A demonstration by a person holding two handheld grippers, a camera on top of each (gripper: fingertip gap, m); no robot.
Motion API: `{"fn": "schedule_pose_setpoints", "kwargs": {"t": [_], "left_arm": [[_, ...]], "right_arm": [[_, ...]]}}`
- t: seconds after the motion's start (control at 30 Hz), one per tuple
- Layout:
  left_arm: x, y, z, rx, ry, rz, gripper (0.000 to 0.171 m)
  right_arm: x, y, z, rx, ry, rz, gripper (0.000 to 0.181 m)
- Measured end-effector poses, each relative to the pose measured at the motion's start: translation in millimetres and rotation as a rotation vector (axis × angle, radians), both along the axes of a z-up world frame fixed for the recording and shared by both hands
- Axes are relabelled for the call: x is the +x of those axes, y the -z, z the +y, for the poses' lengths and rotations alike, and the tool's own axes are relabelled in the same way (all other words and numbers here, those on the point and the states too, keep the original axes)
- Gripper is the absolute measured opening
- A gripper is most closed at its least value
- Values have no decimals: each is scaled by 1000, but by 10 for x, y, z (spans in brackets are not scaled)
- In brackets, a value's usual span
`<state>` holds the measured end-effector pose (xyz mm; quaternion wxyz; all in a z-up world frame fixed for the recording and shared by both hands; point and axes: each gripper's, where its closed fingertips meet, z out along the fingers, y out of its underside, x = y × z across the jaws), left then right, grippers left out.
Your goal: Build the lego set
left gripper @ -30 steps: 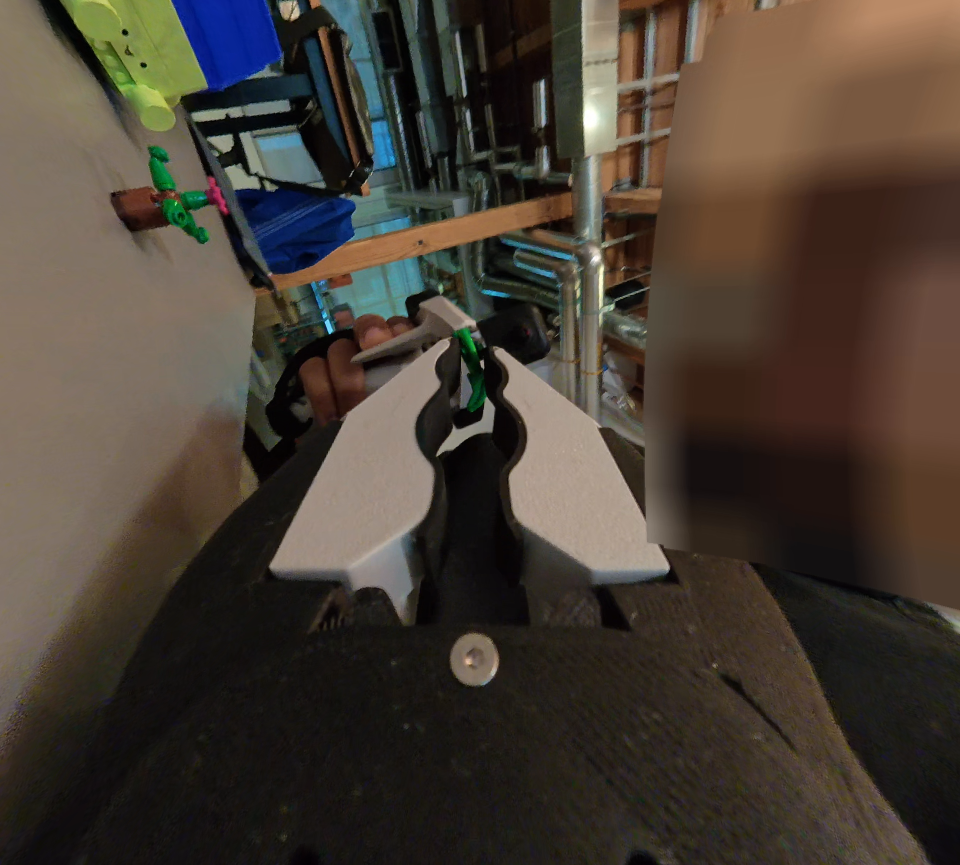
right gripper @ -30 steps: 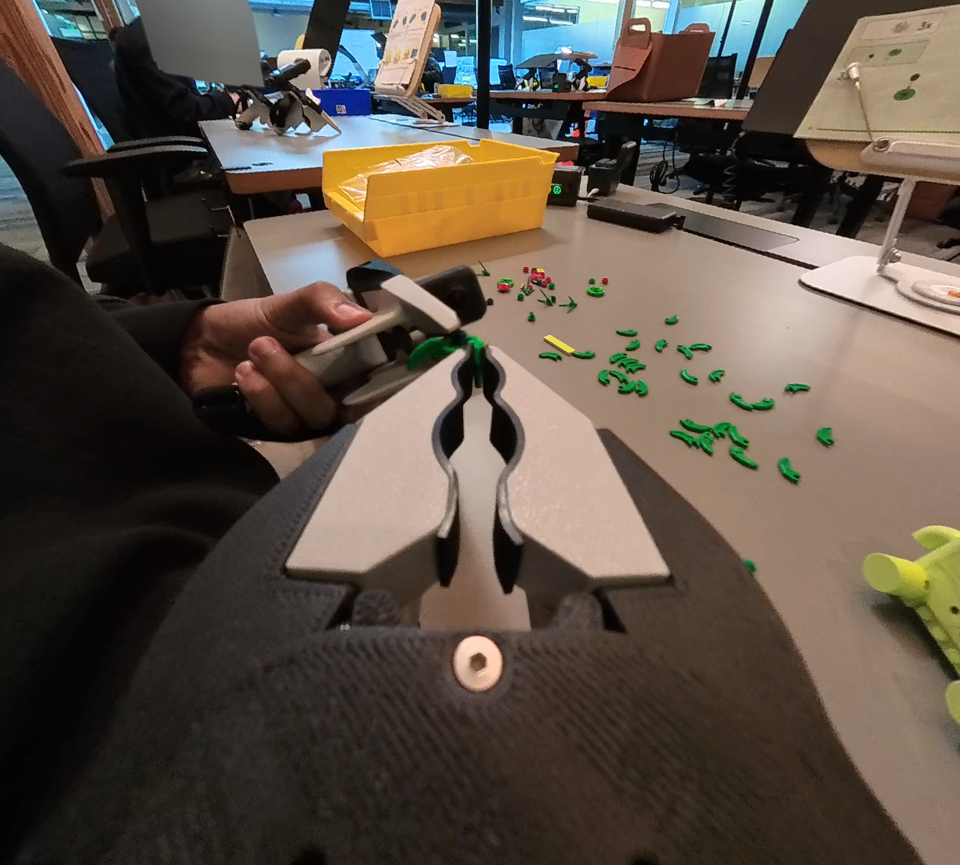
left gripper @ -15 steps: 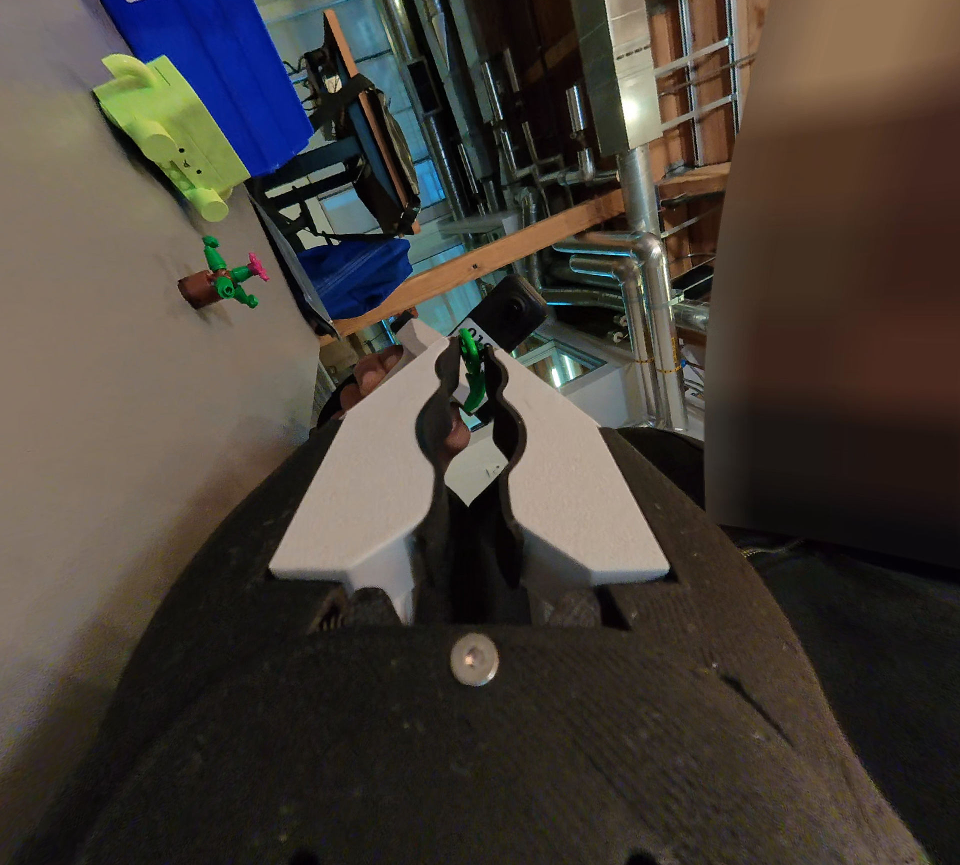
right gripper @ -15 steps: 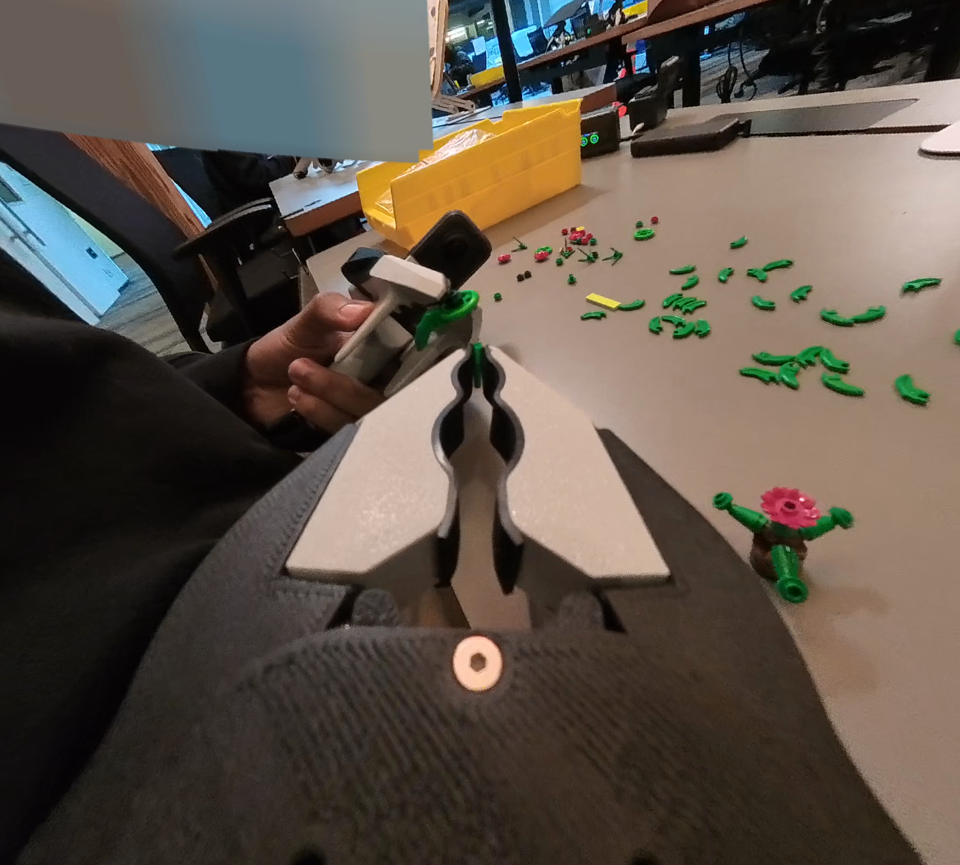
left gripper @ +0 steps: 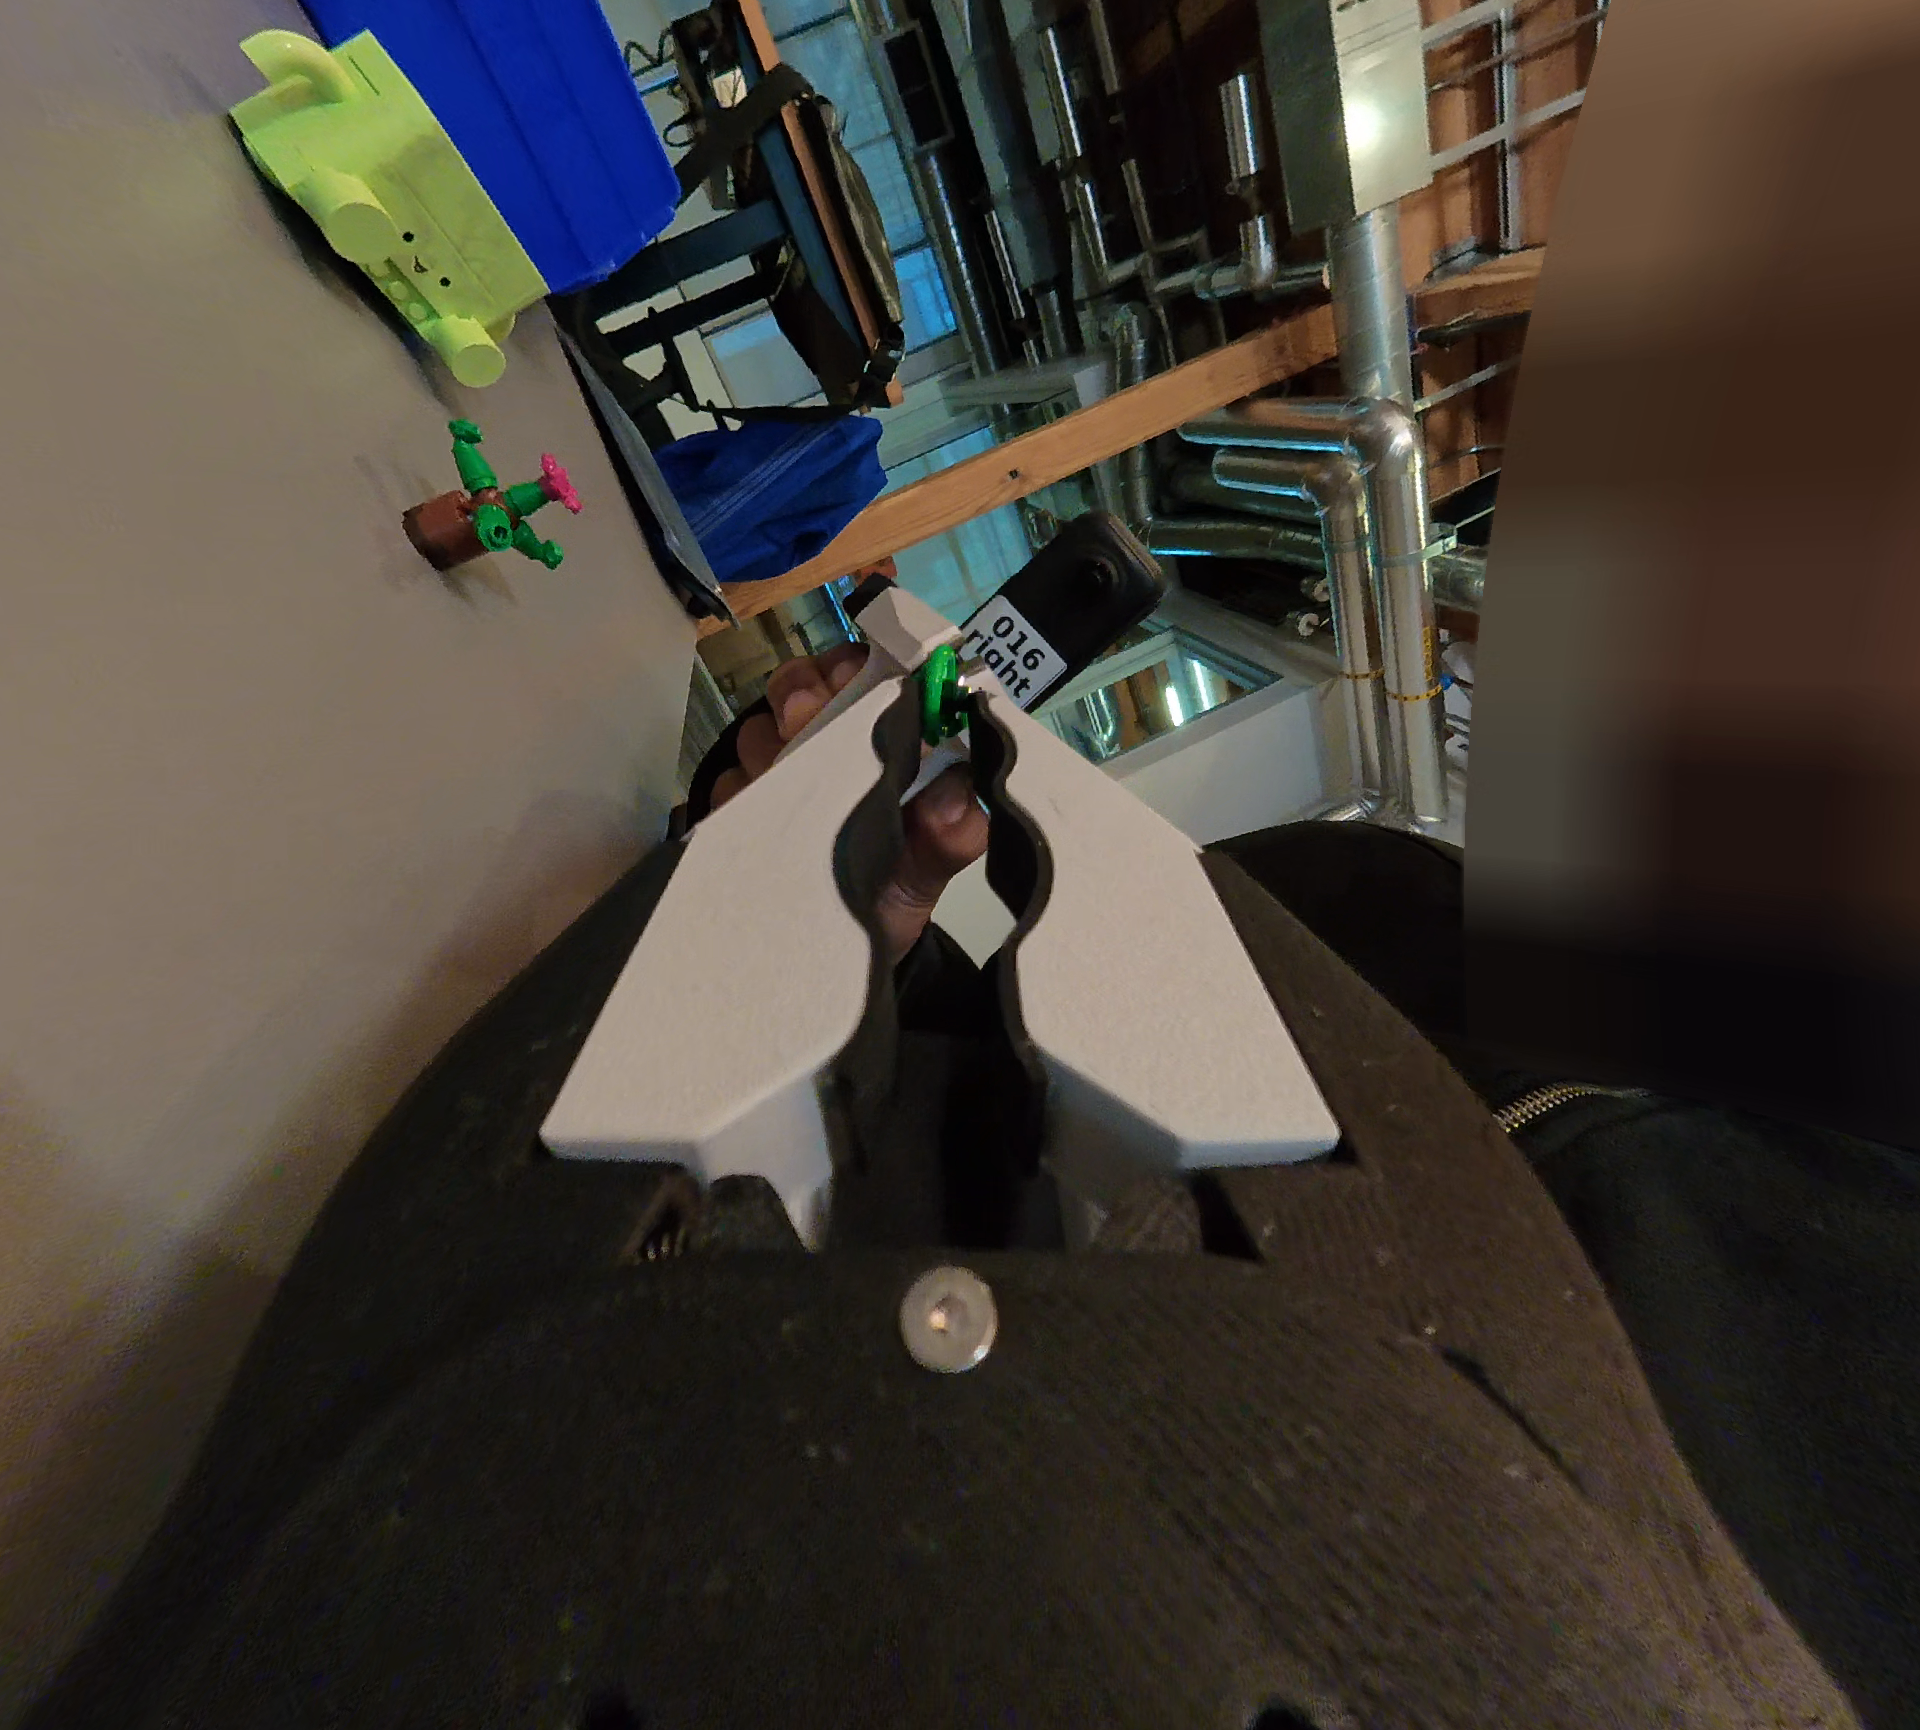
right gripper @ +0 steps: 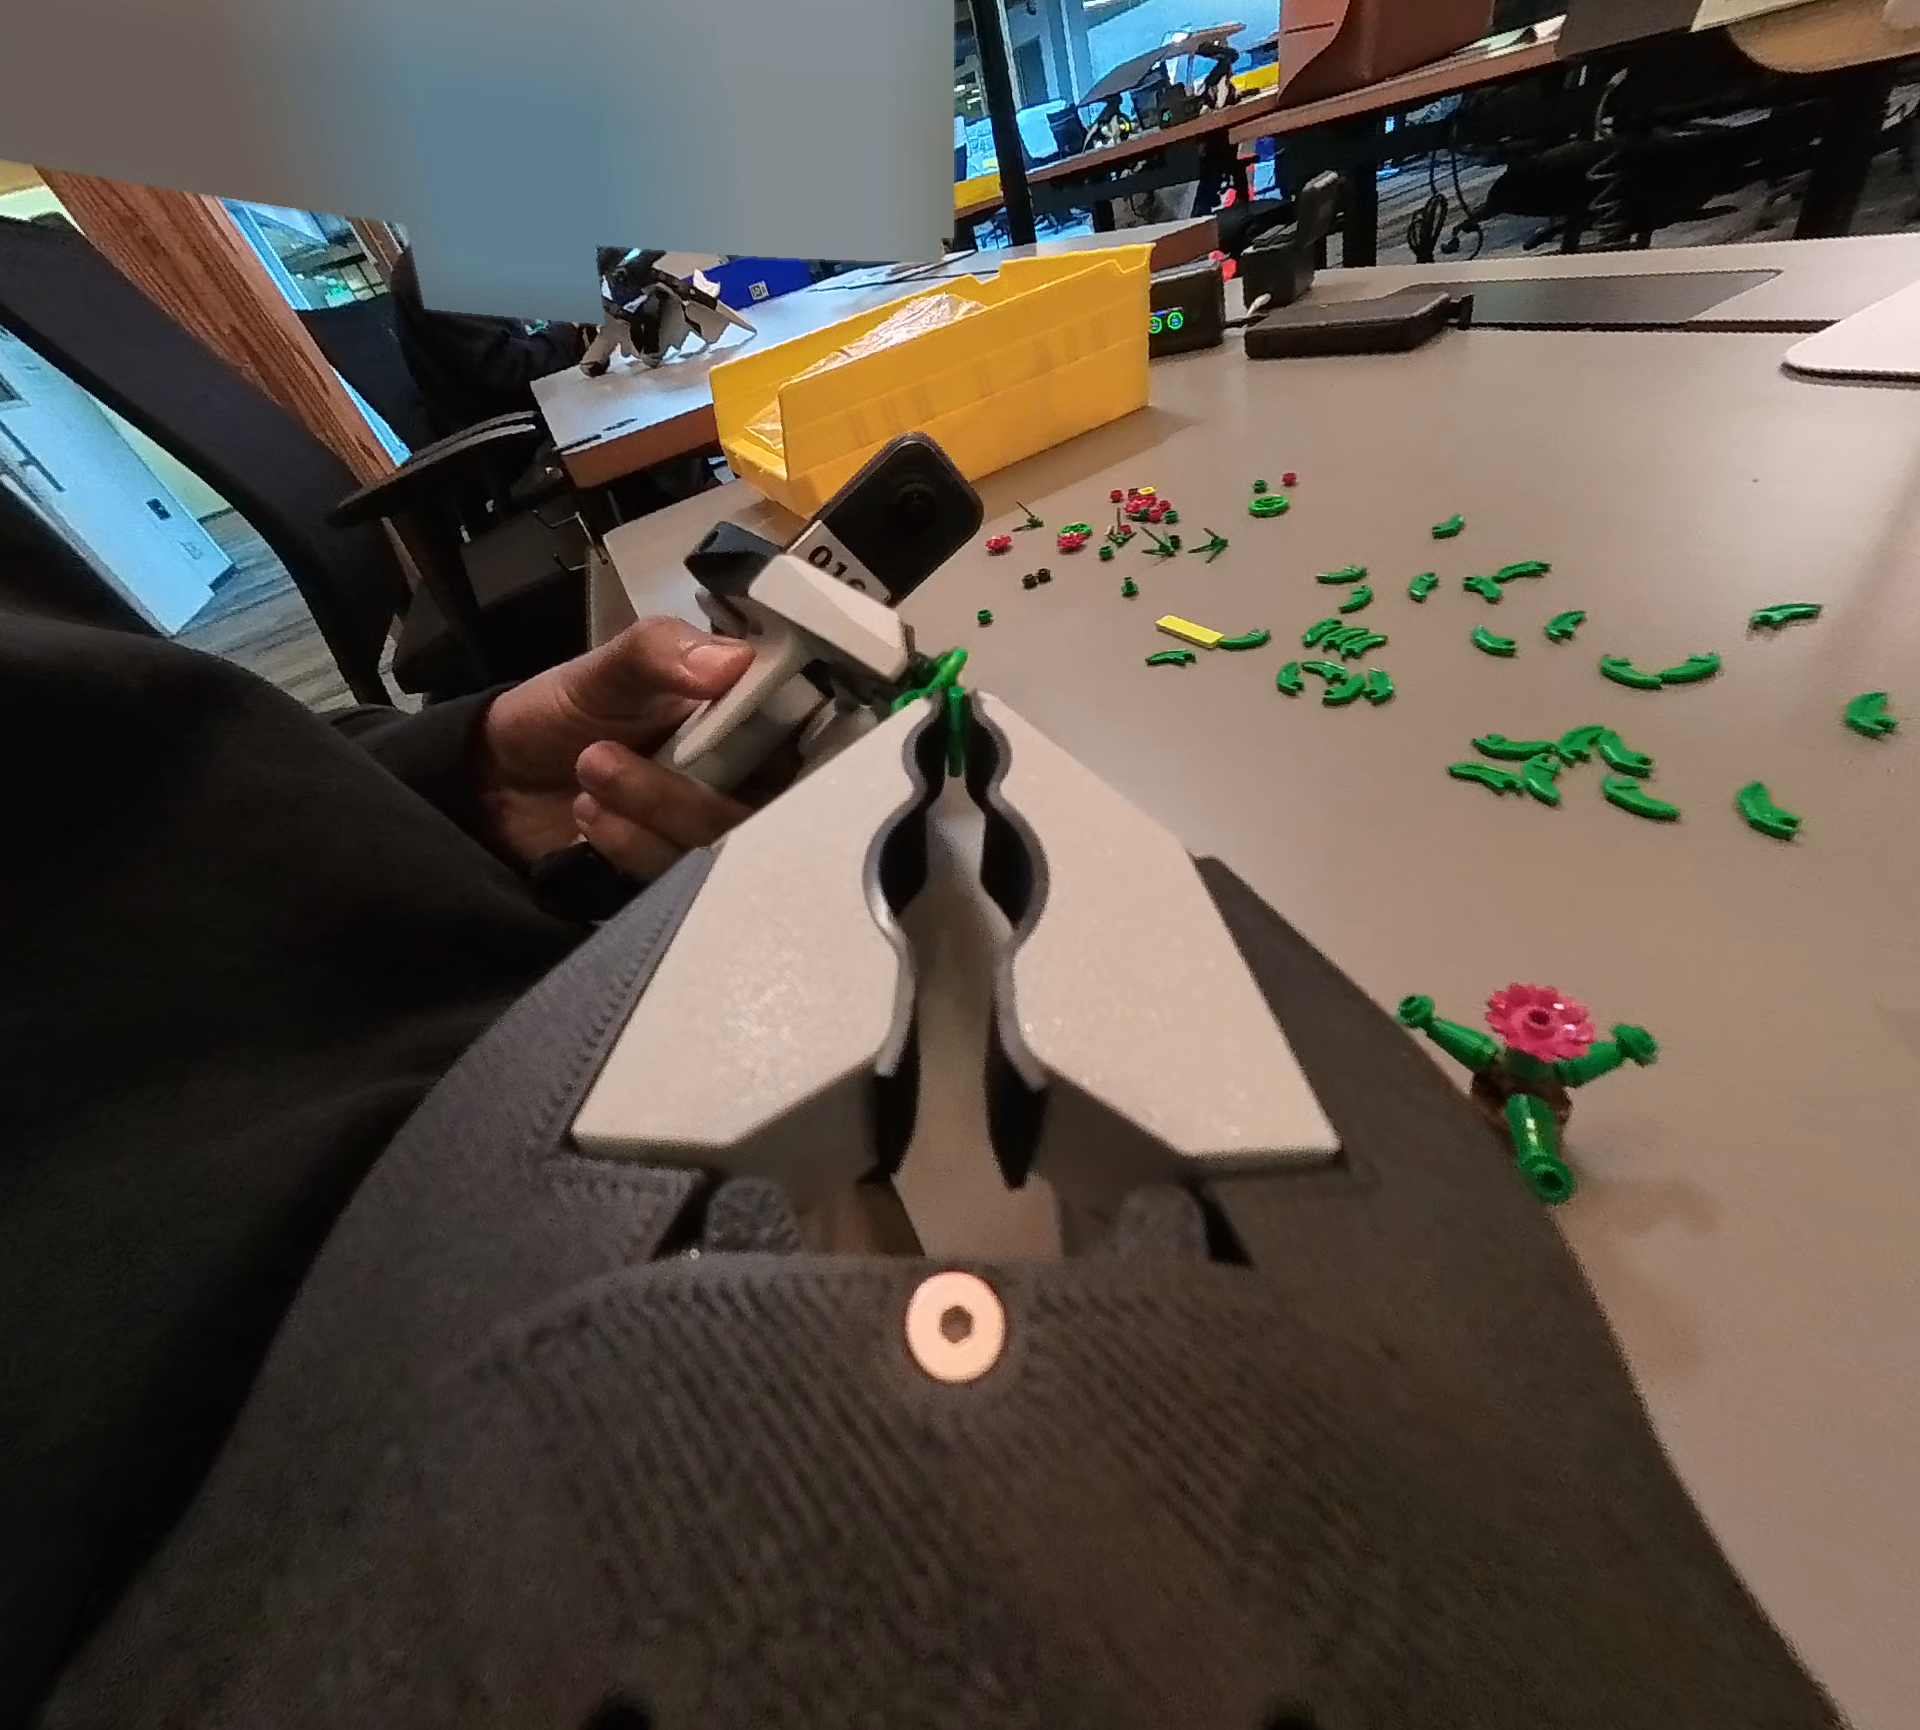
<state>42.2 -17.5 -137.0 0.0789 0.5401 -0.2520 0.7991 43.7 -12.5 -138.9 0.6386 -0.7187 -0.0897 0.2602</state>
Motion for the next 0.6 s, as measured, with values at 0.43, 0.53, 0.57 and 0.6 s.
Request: {"fn": "schedule_pose_setpoints", "kwargs": {"t": [0.43, 0.53, 0.57, 0.6], "left_arm": [[-16, -21, -107, -57, 100, -4, 7], [-4, 14, -164, -63, 137, 21, 7], [-1, 22, -180, -68, 150, 29, 7], [-2, 30, -196, -68, 162, 34, 7]], "right_arm": [[20, -106, -141, 69, -73, -29, 0], [6, -73, -177, 64, -119, -33, 1], [-4, -61, -186, 61, -135, -35, 1], [-9, -57, -195, 59, -147, -32, 0]]}}
